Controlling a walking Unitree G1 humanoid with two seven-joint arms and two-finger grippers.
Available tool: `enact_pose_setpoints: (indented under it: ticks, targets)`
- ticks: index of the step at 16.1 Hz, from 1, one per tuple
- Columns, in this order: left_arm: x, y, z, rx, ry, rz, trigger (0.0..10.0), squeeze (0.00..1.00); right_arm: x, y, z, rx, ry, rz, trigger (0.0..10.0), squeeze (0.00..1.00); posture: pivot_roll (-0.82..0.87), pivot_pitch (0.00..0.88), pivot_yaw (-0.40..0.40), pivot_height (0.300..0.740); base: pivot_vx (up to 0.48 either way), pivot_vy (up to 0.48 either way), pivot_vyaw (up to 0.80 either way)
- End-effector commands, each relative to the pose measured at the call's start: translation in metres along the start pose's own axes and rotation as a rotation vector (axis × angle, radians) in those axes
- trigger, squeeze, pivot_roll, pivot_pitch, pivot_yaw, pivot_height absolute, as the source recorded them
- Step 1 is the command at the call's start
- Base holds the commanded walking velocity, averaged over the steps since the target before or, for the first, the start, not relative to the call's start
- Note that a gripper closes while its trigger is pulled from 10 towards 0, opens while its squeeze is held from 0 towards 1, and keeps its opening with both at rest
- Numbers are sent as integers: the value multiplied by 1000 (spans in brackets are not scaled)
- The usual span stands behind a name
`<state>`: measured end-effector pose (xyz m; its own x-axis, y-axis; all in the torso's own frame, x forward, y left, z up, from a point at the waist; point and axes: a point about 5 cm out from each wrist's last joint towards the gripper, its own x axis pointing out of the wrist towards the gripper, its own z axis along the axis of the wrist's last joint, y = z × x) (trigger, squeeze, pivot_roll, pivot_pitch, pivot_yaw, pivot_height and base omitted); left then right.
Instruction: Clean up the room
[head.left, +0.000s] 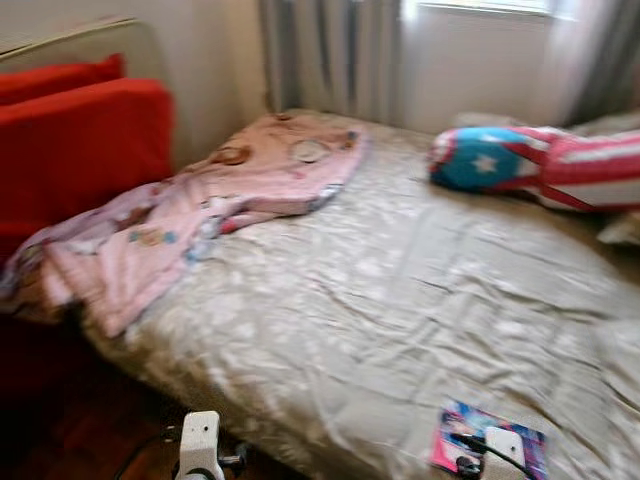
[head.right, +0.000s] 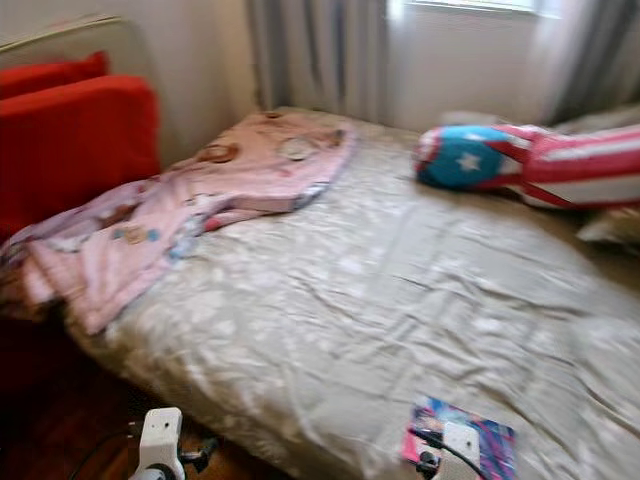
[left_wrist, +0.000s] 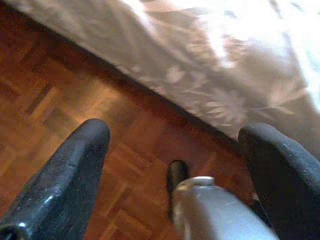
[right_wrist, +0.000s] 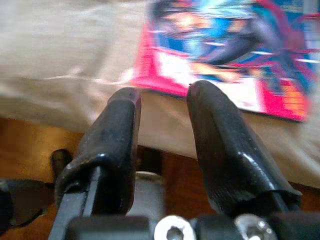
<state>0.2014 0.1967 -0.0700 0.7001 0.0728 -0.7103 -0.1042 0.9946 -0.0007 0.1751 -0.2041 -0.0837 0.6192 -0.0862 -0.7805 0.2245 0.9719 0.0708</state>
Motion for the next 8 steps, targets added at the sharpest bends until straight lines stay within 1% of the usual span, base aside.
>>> enact_pose_setpoints:
  ticks: [1,3,4,6,8]
  targets:
    - [-1,2,-4,14,25,8,10000,0,-1,-1,-5,4,15,-1,10000,0,-26,0,4,740,0,469,0]
    - [-1,2,-5,24,27,5,10000,0,0,6,-4,-1,11,9,10000,0,-26,0,4,740,0,463,0]
    - [-1,2,-5,24,27,5,10000,0,0,6,-4,-1,11,9,10000,0,-26,0,4,740,0,461,0]
    - [-1,2,-7,27,32,2,10000,0,1,18,-4,-10,9,27,10000,0,-24,0,5,740,0,456,0]
    - [-2,2,-8,30,35,3,10000,0,0,17,-5,-12,8,33,10000,0,-22,0,5,740,0,452,0]
